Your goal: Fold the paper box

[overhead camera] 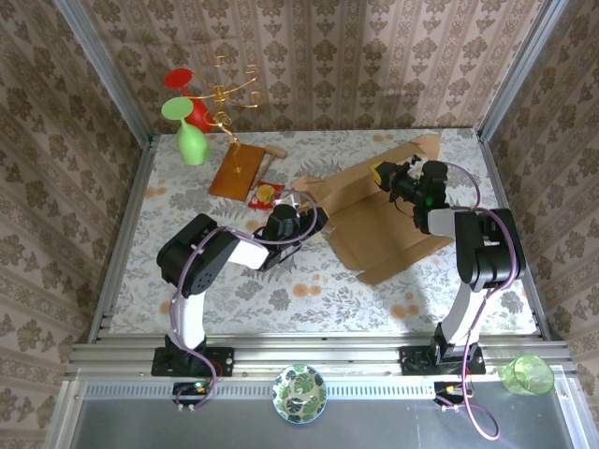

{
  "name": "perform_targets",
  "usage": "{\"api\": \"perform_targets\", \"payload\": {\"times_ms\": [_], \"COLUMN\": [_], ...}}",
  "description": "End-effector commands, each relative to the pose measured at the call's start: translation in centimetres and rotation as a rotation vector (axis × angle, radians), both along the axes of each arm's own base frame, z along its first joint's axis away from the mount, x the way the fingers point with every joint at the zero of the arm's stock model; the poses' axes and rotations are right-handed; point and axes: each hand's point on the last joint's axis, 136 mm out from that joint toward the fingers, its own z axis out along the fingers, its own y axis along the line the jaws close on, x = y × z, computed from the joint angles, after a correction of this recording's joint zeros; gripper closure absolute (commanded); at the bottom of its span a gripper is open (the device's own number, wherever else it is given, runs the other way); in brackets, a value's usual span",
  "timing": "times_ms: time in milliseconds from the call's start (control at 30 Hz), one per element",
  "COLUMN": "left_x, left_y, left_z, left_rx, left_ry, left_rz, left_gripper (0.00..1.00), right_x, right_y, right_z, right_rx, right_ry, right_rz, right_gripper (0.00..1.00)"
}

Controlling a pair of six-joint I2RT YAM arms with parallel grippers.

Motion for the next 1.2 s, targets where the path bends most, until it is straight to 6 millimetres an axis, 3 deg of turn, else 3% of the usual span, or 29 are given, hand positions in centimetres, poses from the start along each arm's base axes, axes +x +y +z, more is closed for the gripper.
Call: {"api": "perform_targets", "payload": {"times_ms": [0, 533, 600, 800, 900, 967, 1067, 1167], "left_x": [-0.3, -0.1, -0.2, -1.9, -3.3, -4.9, -6.0, -6.0], "left_y": [-1.4, -5.6, -5.0, 0.4, 2.4, 3.9, 4.3, 3.2], "left_z": [1.5, 1.5, 2.1, 3.7, 3.8, 2.5, 2.1, 2.2], "left_rx": [-0.049, -0.034, -0.015, 0.077, 0.112, 0.162, 0.164, 0.167], "left_ry": [-0.006, -0.038, -0.057, -0.003, 0.117, 0.273, 0.356, 0.367], "left_rz": [-0.022, -0.106, -0.085, 0.065, 0.113, 0.158, 0.197, 0.191], "left_gripper": [0.58, 0.60, 0.60, 0.54, 0.52, 0.52, 0.55, 0.57], "right_x": [-0.4, -0.6, -0.6, -0.6, -0.6, -0.6, -0.6, -0.6], "right_y": [0.5, 0.5, 0.4, -0.1, -0.3, -0.5, -0.6, -0.7], "right_z": [-1.6, -1.7, -1.7, -1.4, -1.3, -1.3, -1.4, -1.6], "right_rx": [-0.003, 0.005, 0.001, -0.016, -0.023, -0.036, -0.047, -0.050], "right_ry": [0.077, 0.081, 0.084, 0.080, 0.087, 0.094, 0.101, 0.107], "right_rz": [0.009, -0.005, -0.009, -0.042, -0.060, -0.074, -0.078, -0.080], "right_gripper": [1.00, 1.00, 1.00, 1.00, 1.00, 1.00, 1.00, 1.00]}}
